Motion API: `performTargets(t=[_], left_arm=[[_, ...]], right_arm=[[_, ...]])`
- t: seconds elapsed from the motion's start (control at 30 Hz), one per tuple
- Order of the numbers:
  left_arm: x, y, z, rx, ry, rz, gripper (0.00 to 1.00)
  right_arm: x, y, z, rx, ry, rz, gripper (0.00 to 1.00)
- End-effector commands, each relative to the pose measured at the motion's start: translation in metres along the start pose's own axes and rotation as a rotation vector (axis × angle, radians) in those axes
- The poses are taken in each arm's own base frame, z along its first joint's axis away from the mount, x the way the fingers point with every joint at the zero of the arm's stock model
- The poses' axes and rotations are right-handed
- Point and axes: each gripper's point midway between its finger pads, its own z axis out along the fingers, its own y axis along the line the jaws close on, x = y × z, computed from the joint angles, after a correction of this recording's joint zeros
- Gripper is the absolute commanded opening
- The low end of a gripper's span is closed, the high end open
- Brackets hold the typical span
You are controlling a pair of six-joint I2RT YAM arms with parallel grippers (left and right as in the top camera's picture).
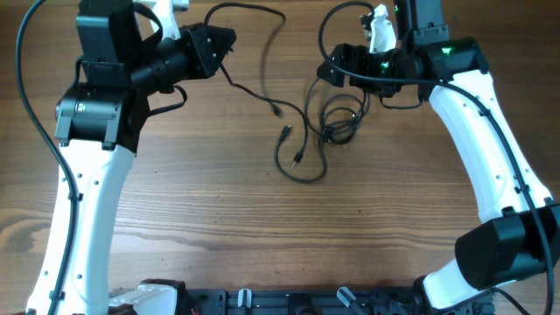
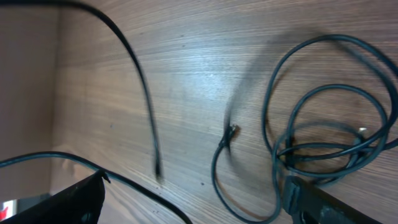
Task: Untangle cables
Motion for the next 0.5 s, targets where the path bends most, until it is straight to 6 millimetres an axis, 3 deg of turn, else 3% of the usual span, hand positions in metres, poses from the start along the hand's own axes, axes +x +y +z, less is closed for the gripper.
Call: performTargets(t=[0.0,0.1,0.3,0.47], left_arm=[[0.005,-0.008,0.001,0.049,0.034,-0.04,0.04],[0.012,0.003,0.008,0.029,0.071,-0.073,0.04],[0.03,0.026,0.028,-0.003,0.159,-0.142,0.04],[0.04,0.026,0.039,0.033,0.208,-0.162,0.04]], right_arm=[[-0.002,0.036,-0.013,-0.177,0.003,-0.085,0.94],[-0.001,0.062,-0.024,-0.356,0.02,-0.125,0.95],[-0.007,0.066,-0.028,-0.389,0.014,-0.076,0.93],[-0.011,0.078,-0.028,-0.421,0.004,-0.061,0.92]])
